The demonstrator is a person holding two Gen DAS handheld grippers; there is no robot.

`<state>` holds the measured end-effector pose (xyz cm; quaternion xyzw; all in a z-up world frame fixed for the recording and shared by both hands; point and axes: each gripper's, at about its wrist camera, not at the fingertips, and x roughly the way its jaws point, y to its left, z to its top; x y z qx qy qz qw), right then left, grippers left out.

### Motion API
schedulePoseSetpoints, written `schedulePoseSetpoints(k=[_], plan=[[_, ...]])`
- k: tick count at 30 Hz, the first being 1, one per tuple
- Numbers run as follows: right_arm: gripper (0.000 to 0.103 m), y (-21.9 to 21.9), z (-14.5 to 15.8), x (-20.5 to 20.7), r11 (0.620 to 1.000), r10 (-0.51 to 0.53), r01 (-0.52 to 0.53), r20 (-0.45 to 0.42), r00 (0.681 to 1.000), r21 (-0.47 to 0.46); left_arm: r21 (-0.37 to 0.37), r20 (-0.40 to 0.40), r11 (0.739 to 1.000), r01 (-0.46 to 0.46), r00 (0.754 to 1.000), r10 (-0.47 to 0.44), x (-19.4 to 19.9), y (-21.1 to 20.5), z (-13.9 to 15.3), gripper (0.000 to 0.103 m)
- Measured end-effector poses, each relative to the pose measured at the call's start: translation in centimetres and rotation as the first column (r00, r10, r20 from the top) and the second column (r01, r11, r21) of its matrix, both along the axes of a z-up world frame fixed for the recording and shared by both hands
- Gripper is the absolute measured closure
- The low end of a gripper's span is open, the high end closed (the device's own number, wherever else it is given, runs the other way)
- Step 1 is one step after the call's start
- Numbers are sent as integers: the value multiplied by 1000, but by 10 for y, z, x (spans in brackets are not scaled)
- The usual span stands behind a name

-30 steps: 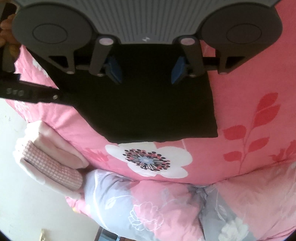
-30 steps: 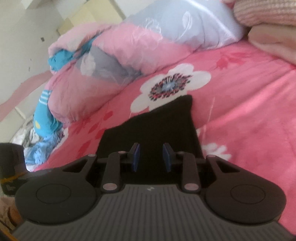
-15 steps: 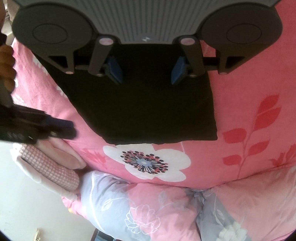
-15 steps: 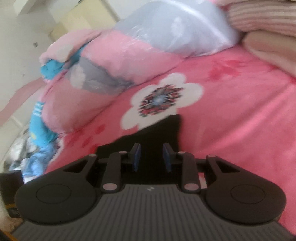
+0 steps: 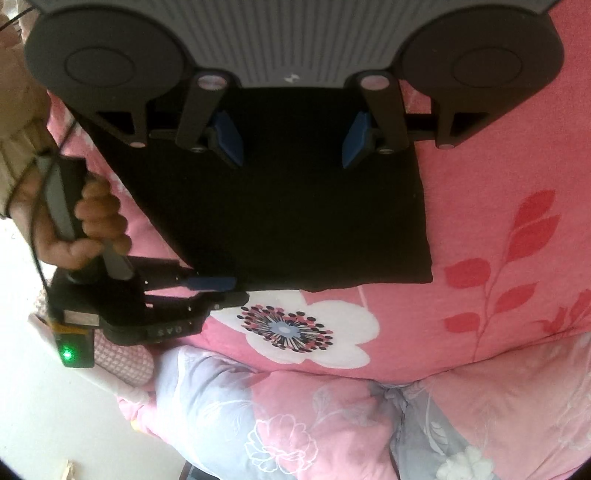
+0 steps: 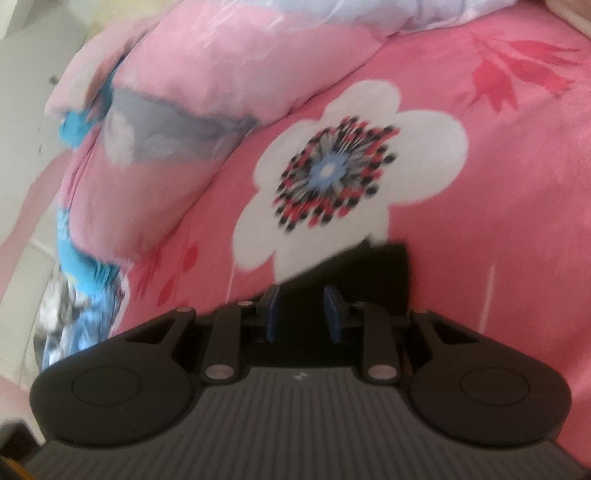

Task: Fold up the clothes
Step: 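Grasp the folded T-shirt edge with the left tool while the right tool grasps beside it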

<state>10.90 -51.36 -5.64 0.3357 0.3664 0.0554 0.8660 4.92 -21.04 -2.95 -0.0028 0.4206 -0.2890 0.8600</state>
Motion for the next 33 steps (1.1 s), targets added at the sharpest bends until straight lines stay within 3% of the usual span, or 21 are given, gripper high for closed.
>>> schedulePoseSetpoints(k=[7, 10, 14, 17, 23, 28, 33], plan=[[77, -35, -6, 7, 985, -171, 171, 17, 985, 1, -30, 9, 999, -16, 1000, 16, -2, 6, 2, 42], [76, -53, -5, -12, 976, -209, 207, 28, 978, 65, -75, 41, 995, -66, 997, 69, -1, 22, 8, 39], [69, -58, -1, -34, 986, -138, 135, 25, 990, 96, -120, 34, 982, -143, 988, 148, 8, 50, 8, 38], [50, -54, -1, -45, 993, -51, 52, -13, 999, 109, -144, -39, 973, -182, 983, 178, 20, 68, -4, 40], [41, -46, -5, -44, 990, 69, -64, -33, 997, 122, -284, -99, 944, -170, 984, 147, 37, 82, -24, 41], [34, -39, -10, -32, 982, 142, -138, -26, 989, 132, -316, -89, 940, -128, 990, 105, 60, 70, -33, 53], [34, -35, -12, -11, 970, 201, -200, 10, 980, 140, -373, -140, 916, -150, 985, 104, 91, 64, -44, 73]])
